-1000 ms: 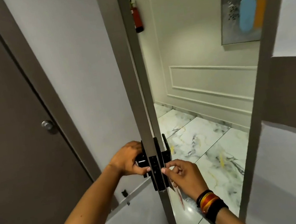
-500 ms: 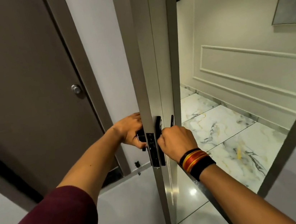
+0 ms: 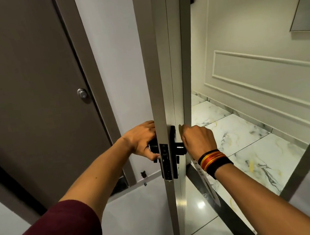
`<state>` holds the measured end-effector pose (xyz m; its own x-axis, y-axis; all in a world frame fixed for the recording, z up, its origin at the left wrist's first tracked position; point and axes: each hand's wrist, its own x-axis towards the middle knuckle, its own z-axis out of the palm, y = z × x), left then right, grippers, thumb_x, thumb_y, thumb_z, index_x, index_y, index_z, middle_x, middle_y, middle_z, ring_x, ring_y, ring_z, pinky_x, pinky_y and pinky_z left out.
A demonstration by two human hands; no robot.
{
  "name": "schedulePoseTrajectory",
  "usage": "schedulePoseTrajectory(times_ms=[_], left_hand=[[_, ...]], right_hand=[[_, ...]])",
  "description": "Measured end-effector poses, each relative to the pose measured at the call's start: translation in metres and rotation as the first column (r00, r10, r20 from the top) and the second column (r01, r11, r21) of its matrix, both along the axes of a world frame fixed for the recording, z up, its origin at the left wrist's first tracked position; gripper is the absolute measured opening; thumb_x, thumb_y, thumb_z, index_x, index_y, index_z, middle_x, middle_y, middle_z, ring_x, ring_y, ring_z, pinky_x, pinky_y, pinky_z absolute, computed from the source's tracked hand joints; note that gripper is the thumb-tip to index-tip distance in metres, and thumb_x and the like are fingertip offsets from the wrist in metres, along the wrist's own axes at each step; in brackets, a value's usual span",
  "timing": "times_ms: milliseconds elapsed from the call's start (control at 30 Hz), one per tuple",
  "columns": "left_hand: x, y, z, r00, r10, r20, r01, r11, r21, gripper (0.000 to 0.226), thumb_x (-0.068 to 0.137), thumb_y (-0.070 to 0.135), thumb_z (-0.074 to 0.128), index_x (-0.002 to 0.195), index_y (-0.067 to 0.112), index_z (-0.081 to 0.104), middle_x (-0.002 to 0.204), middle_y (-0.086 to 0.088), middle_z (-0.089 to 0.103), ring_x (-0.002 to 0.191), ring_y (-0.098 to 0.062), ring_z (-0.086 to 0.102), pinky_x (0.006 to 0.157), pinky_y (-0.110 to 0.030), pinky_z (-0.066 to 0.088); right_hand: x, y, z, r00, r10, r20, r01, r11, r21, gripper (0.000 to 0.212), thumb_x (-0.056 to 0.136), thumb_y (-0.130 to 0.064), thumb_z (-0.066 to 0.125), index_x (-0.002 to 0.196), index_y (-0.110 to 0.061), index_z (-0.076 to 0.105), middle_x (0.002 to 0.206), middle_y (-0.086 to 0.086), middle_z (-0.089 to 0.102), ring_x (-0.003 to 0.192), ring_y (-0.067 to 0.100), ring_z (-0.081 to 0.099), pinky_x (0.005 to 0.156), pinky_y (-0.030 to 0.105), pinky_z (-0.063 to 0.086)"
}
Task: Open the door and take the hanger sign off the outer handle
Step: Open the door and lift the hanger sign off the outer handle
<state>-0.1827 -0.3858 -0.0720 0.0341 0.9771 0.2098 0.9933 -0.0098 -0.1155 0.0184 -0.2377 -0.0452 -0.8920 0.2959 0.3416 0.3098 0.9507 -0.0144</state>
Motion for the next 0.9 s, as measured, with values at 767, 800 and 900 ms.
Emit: schedulePoseTrajectory(times_ms=[767, 800, 900], left_hand=[[0.039, 0.09, -0.028, 0.999, 0.036, -0.003, -0.035, 0.993, 0.11, 0.076, 0.075, 0.091, 0.042, 0.066, 0.016, 0.051, 0.067, 0.002, 0.053, 0.075, -0.017, 0.044, 0.079, -0.037, 0.047], [0.042, 0.095, -0.027, 0.999, 0.035, 0.012, -0.036, 0.994, 0.107, 0.077, 0.075, 0.092, 0.042, 0.066, 0.016, 0.052, 0.065, 0.001, 0.053, 0.074, -0.017, 0.045, 0.077, -0.037, 0.048], [0.057, 0.117, -0.025, 0.995, 0.03, 0.093, -0.038, 0.996, 0.08, 0.081, 0.071, 0.092, 0.045, 0.063, 0.011, 0.054, 0.064, -0.003, 0.056, 0.073, -0.016, 0.048, 0.066, -0.038, 0.051]], right_hand=[[0.052, 0.157, 0.034, 0.876, -0.351, 0.331, 0.184, 0.877, 0.444, 0.014, 0.095, -0.016, 0.058, 0.083, -0.02, 0.053, 0.078, 0.003, 0.061, 0.08, 0.029, 0.067, 0.062, 0.03, 0.04], [0.062, 0.161, 0.037, 0.869, -0.368, 0.331, 0.207, 0.878, 0.432, 0.015, 0.095, -0.017, 0.058, 0.082, -0.019, 0.051, 0.071, 0.001, 0.053, 0.079, 0.03, 0.065, 0.062, 0.03, 0.041], [0.098, 0.172, 0.05, 0.855, -0.433, 0.286, 0.302, 0.863, 0.404, 0.021, 0.092, -0.025, 0.063, 0.077, -0.019, 0.049, 0.071, 0.001, 0.054, 0.073, 0.029, 0.06, 0.062, 0.03, 0.041]])
